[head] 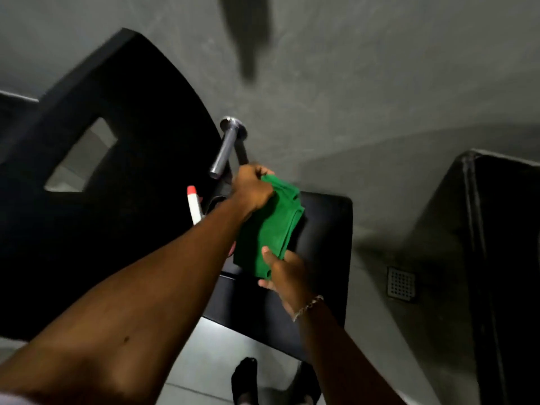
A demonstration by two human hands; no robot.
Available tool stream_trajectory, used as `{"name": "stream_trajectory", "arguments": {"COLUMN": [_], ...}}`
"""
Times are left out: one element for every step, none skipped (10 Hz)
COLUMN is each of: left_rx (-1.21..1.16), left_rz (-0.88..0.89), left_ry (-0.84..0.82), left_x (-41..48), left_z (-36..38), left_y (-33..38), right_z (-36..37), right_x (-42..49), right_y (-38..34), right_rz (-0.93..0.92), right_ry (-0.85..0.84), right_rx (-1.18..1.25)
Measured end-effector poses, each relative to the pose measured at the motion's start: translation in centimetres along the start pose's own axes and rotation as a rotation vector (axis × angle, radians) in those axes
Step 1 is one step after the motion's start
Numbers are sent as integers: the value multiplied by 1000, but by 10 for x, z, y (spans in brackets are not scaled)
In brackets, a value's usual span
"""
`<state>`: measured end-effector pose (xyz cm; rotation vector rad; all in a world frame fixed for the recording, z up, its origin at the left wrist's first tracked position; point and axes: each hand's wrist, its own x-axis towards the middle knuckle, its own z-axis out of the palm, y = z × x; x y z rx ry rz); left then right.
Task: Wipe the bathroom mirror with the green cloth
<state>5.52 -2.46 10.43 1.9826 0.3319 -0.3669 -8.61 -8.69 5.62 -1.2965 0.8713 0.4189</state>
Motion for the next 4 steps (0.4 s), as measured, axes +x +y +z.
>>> {"name": "stream_trajectory", "arguments": {"left_rx": [114,142,157,141], "left_rz": [4,-13,2,56], "left_ry": [-7,-39,-89,-127], "left_x": [33,46,40,18], "left_z": [24,28,26,17], "left_y": [-67,-87,-84,-67], "right_z": [12,10,-3,-16], "right_x": [46,61,56,36], "right_y": [31,35,28,14], "right_rz": [215,307,328,149], "right_ry": [-44,-94,-64,133], "right_rx": [110,108,-144,-466]}}
